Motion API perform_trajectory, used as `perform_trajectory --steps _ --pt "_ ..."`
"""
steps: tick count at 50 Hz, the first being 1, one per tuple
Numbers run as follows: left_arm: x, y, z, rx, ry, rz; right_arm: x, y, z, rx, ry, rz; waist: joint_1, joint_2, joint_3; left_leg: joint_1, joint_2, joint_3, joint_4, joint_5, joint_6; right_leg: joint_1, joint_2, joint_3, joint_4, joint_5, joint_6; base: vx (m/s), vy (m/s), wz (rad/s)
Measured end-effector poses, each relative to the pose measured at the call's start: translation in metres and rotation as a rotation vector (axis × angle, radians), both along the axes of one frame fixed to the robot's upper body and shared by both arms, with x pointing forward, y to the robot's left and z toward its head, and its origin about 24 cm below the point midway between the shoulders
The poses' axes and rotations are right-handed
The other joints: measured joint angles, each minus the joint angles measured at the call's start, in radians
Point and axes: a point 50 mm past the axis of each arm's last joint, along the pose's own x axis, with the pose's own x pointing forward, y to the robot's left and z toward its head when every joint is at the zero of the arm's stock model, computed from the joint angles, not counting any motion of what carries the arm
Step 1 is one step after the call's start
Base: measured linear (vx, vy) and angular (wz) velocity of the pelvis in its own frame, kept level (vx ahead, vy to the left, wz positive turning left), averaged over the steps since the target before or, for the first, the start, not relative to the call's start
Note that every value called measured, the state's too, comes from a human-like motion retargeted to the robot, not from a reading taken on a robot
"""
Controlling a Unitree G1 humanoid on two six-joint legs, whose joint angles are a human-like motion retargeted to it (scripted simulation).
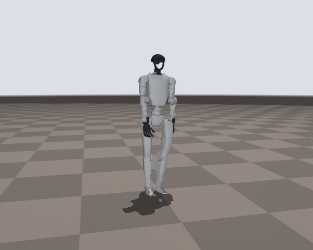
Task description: In place motions
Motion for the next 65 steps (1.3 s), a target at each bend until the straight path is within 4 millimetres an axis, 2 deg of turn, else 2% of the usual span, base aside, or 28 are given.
perform_trajectory --steps 5,9,12,15,17,20,25,34,35,37,40,44,48,58,62,65 --pt "0.074 -0.001 0.000 -0.018 -0.172 -0.167 -0.065 -0.040 -0.007 -0.190 0.219 -0.060 -0.006 0.005 -0.002 -0.001 0.008 0.016 0.000 -0.003 0.000 -0.007 0.007 0.018 0.000 0.005 -0.001 -0.02 -0.01 -0.13" --pt "0.122 0.000 0.006 -0.023 -0.316 -0.285 -0.105 -0.063 -0.004 -0.297 0.332 -0.081 -0.021 0.017 -0.005 -0.004 0.019 0.040 -0.001 -0.008 0.000 -0.022 0.016 0.043 0.001 0.011 -0.003 -0.07 -0.01 -0.35" --pt "0.145 0.002 0.011 -0.015 -0.404 -0.356 -0.126 -0.077 -0.001 -0.338 0.382 -0.098 -0.036 0.029 -0.005 0.001 0.026 0.063 -0.005 -0.013 -0.001 -0.031 0.023 0.065 0.003 0.016 -0.004 -0.08 0.01 -0.43" --pt "0.154 0.006 0.014 -0.001 -0.445 -0.400 -0.141 -0.087 0.002 -0.364 0.412 -0.124 -0.049 0.040 -0.004 0.009 0.032 0.088 -0.009 -0.019 -0.002 -0.037 0.031 0.090 0.003 0.022 -0.006 -0.06 0.02 -0.44" --pt "0.151 0.008 0.013 0.003 -0.439 -0.411 -0.149 -0.090 0.004 -0.374 0.428 -0.152 -0.056 0.047 -0.004 0.016 0.035 0.103 -0.012 -0.023 -0.002 -0.040 0.035 0.105 0.004 0.026 -0.007 -0.04 0.04 -0.41" --pt "0.134 0.007 0.009 -0.010 -0.385 -0.401 -0.155 -0.092 0.005 -0.374 0.444 -0.205 -0.066 0.056 -0.005 0.026 0.040 0.122 -0.016 -0.029 -0.004 -0.044 0.041 0.124 0.007 0.029 -0.009 -0.03 0.04 -0.33" --pt "0.087 -0.002 0.001 -0.058 -0.230 -0.310 -0.149 -0.083 0.001 -0.329 0.427 -0.265 -0.075 0.069 -0.007 0.041 0.046 0.152 -0.024 -0.039 -0.008 -0.054 0.050 0.155 0.012 0.032 -0.012 -0.02 0.04 -0.32" --pt "-0.009 -0.015 0.002 -0.049 0.052 -0.120 -0.097 -0.055 -0.008 -0.219 0.259 -0.137 -0.102 0.085 -0.006 0.050 0.056 0.187 -0.032 -0.047 -0.016 -0.077 0.065 0.189 0.019 0.042 -0.019 -0.06 0.02 -0.19" --pt "-0.017 -0.015 0.003 -0.047 0.075 -0.110 -0.091 -0.052 -0.009 -0.212 0.236 -0.112 -0.125 0.087 -0.005 0.047 0.053 0.168 -0.031 -0.045 -0.015 -0.081 0.064 0.169 0.019 0.043 -0.023 -0.07 0.01 0.08" --pt "-0.029 -0.014 0.005 -0.048 0.112 -0.100 -0.079 -0.048 -0.009 -0.199 0.191 -0.063 -0.088 0.083 -0.005 0.053 0.062 0.209 -0.034 -0.049 -0.020 -0.079 0.069 0.211 0.021 0.042 -0.017 -0.06 0.01 -0.49" --pt "-0.040 -0.011 0.007 -0.047 0.143 -0.109 -0.067 -0.044 -0.008 -0.182 0.143 -0.022 -0.088 0.079 -0.001 0.055 0.061 0.202 -0.032 -0.048 -0.021 -0.075 0.068 0.205 0.019 0.043 -0.019 -0.06 0.01 0.03" --pt "-0.038 -0.006 0.007 -0.041 0.133 -0.114 -0.059 -0.044 -0.008 -0.168 0.118 -0.021 -0.080 0.067 0.005 0.055 0.056 0.189 -0.027 -0.044 -0.022 -0.067 0.060 0.193 0.018 0.042 -0.019 -0.04 0.01 0.19" --pt "-0.022 -0.003 0.003 -0.034 0.077 -0.106 -0.062 -0.048 -0.007 -0.169 0.137 -0.056 -0.071 0.054 0.011 0.055 0.050 0.172 -0.024 -0.038 -0.022 -0.057 0.051 0.176 0.016 0.039 -0.020 -0.03 0.02 0.25" --pt "0.029 -0.002 -0.002 -0.034 -0.111 -0.121 -0.089 -0.063 -0.006 -0.217 0.250 -0.123 -0.063 0.042 0.016 0.055 0.047 0.145 -0.018 -0.031 -0.022 -0.039 0.047 0.150 0.012 0.033 -0.025 -0.01 0.01 0.09" --pt "0.037 0.001 -0.003 -0.028 -0.141 -0.142 -0.099 -0.067 -0.006 -0.235 0.285 -0.126 -0.066 0.045 0.014 0.058 0.052 0.148 -0.019 -0.031 -0.024 -0.038 0.053 0.153 0.013 0.033 -0.029 0.00 0.00 0.00" --pt "0.036 0.003 -0.002 -0.021 -0.139 -0.148 -0.104 -0.067 -0.006 -0.240 0.300 -0.127 -0.071 0.049 0.011 0.061 0.057 0.154 -0.019 -0.032 -0.026 -0.039 0.060 0.159 0.013 0.033 -0.032 0.00 0.00 0.00"
